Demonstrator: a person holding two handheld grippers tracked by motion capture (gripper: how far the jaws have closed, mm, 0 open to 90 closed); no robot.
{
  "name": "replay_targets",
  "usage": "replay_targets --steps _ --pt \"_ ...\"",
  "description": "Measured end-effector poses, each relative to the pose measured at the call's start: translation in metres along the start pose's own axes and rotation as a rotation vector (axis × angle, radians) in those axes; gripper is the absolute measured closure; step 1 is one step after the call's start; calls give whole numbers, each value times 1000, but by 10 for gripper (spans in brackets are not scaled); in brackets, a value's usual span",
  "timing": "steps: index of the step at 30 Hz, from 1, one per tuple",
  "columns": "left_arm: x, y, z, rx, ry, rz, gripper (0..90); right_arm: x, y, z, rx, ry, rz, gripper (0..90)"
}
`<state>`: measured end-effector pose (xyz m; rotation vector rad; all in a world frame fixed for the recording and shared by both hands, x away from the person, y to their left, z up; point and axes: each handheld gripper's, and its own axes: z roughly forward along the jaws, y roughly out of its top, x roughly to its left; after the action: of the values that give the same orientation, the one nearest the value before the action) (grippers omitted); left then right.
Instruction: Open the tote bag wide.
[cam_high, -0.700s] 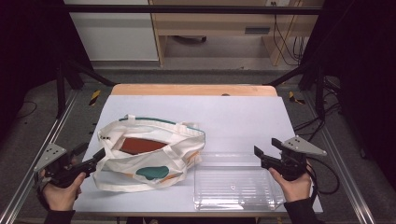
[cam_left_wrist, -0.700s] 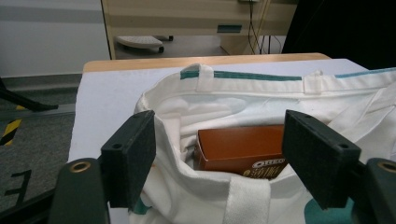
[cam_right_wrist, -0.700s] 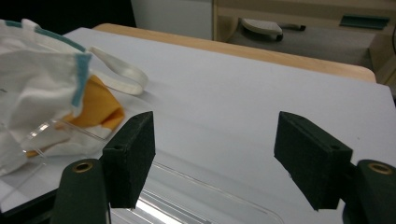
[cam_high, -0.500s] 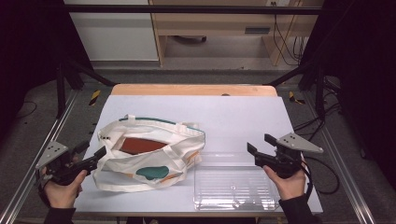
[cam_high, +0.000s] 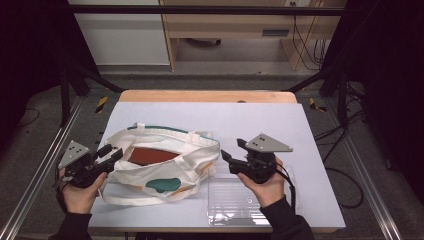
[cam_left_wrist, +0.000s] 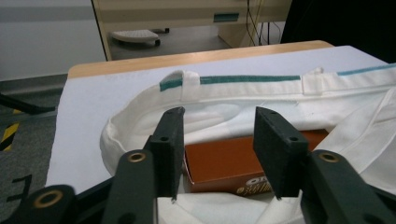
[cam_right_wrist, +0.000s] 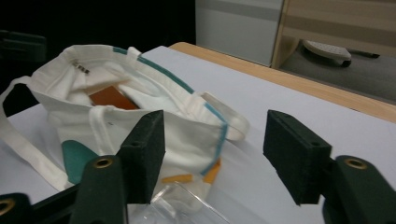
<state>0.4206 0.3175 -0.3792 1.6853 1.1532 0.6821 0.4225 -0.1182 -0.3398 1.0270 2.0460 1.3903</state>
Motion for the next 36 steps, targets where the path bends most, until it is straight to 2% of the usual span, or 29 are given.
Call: replay_targets --steps 1,4,5,8,9,11,14,15,16,24,27,32,34,36 --pt "0 0 0 0 0 0 598 0 0 0 0 0 0 415" --pt "3 -6 2 33 -12 -13 649 15 7 10 1 28 -5 484" --pt "4 -8 2 39 -18 -15 695 26 11 18 10 45 -4 527" --pt "5 -16 2 61 -31 -17 747 39 14 31 19 68 -10 591" --pt "5 -16 2 61 -31 -17 762 39 14 31 19 68 -10 591" --pt "4 -21 4 78 -39 -5 795 50 17 48 33 85 0 670" --pt "2 -24 5 86 -48 1 841 58 17 62 49 80 -1 737" --pt "2 -24 5 86 -48 1 855 58 17 62 49 80 -1 737" --pt "2 -26 5 91 -52 2 869 64 17 75 67 68 -5 756" --pt "-8 -46 8 166 -94 24 893 88 4 113 179 66 -24 759" --pt "-12 -54 9 202 -101 50 892 96 -5 121 229 80 -32 746" --pt "-14 -58 12 226 -99 52 894 102 -17 124 264 78 -44 779" --pt "-16 -61 13 244 -102 58 895 104 -24 124 297 65 -62 824" --pt "-17 -62 14 250 -104 63 894 104 -27 123 309 73 -55 851"
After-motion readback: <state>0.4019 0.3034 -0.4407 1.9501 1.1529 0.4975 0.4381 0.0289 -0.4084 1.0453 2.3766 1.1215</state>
